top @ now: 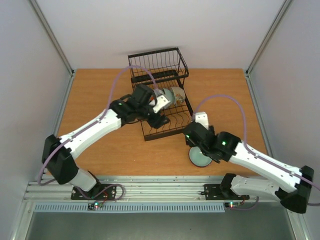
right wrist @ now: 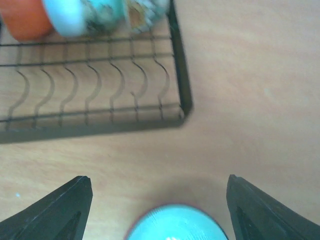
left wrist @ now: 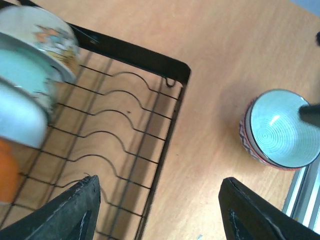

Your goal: Load the bowls into the dish rack

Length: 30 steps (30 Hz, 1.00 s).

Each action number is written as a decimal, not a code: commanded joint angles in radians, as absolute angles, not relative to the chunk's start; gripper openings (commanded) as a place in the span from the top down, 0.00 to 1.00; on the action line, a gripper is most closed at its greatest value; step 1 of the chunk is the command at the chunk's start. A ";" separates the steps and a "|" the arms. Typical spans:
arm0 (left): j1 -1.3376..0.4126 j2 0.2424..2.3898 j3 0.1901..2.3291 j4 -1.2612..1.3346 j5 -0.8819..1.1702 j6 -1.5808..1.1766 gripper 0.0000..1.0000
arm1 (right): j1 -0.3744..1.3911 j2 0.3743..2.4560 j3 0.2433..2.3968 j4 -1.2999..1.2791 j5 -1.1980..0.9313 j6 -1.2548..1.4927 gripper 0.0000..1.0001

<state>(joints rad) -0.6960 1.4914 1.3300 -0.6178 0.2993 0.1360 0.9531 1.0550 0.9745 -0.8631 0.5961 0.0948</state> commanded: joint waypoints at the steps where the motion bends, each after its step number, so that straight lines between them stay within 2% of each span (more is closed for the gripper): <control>1: -0.782 1.572 1.377 -0.631 0.259 0.160 0.35 | 0.984 0.892 0.868 -1.106 0.667 0.408 0.26; 6: -0.885 1.663 1.428 -0.649 0.207 0.186 0.35 | 1.005 0.674 0.754 -1.217 0.652 0.584 0.35; 10: -0.936 1.759 1.502 -0.684 0.197 0.205 0.35 | 1.006 0.594 0.708 -1.263 0.614 0.657 0.39; 16: -0.963 1.845 1.594 -0.717 0.196 0.208 0.37 | 1.006 0.623 0.656 -1.230 0.557 0.695 0.43; 30: -0.966 1.884 1.583 -0.681 0.215 0.178 0.37 | 1.006 0.707 0.515 -1.109 0.495 0.744 0.53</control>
